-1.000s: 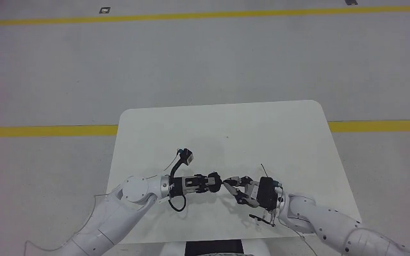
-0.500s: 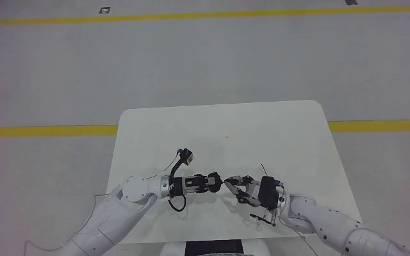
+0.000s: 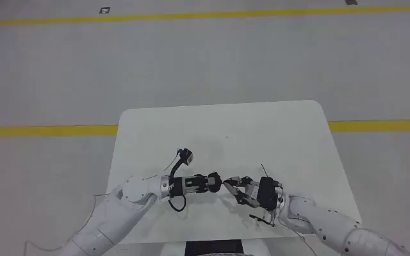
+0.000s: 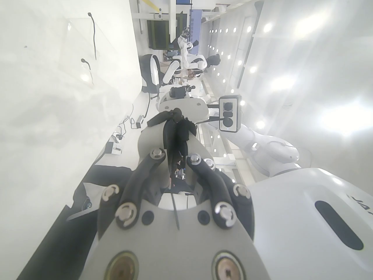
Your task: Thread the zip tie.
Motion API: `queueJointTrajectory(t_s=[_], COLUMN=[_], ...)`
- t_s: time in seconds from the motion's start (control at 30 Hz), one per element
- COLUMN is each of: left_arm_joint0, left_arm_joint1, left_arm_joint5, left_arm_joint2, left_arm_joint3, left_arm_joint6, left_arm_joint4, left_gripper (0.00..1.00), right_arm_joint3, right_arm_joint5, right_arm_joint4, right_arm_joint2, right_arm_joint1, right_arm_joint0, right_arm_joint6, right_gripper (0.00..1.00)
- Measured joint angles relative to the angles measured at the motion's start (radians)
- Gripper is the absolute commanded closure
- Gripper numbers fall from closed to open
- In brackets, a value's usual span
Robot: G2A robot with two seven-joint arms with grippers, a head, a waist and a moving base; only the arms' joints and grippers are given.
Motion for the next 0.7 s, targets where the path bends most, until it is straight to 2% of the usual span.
queueJointTrajectory(t_s=[0.03, 0.1, 0.13, 0.17, 0.2, 0.27, 0.7], left_arm_joint0=[0.000, 0.000, 0.000, 0.000, 0.000, 0.000, 0.000], left_arm_joint1=[0.000, 0.000, 0.000, 0.000, 0.000, 0.000, 0.000], left_arm_joint5=[0.000, 0.000, 0.000, 0.000, 0.000, 0.000, 0.000], left_arm_joint2=[0.000, 0.000, 0.000, 0.000, 0.000, 0.000, 0.000], left_arm_joint3=[0.000, 0.000, 0.000, 0.000, 0.000, 0.000, 0.000], left_arm_joint6=[0.000, 0.000, 0.000, 0.000, 0.000, 0.000, 0.000], left_arm_joint4=[0.000, 0.000, 0.000, 0.000, 0.000, 0.000, 0.000], left_gripper=[1.00, 1.00, 1.00, 1.00, 1.00, 1.00, 1.00], right_arm_joint3=[0.001, 0.002, 0.002, 0.002, 0.002, 0.002, -0.001], right_arm_joint5=[0.000, 0.000, 0.000, 0.000, 0.000, 0.000, 0.000], right_arm_joint4=[0.001, 0.004, 0.005, 0.006, 0.006, 0.006, -0.027], right_arm_joint2=[0.001, 0.003, 0.005, 0.006, 0.008, 0.012, 0.063], right_arm_joint1=[0.000, 0.001, 0.001, 0.002, 0.002, 0.004, 0.023], right_arm_joint0=[0.000, -0.002, -0.003, -0.004, -0.005, -0.007, -0.044], right_arm_joint6=[0.000, -0.001, -0.001, -0.001, -0.001, -0.001, -0.010], right_gripper=[0.78, 0.56, 0.51, 0.15, 0.06, 0.00, 0.00])
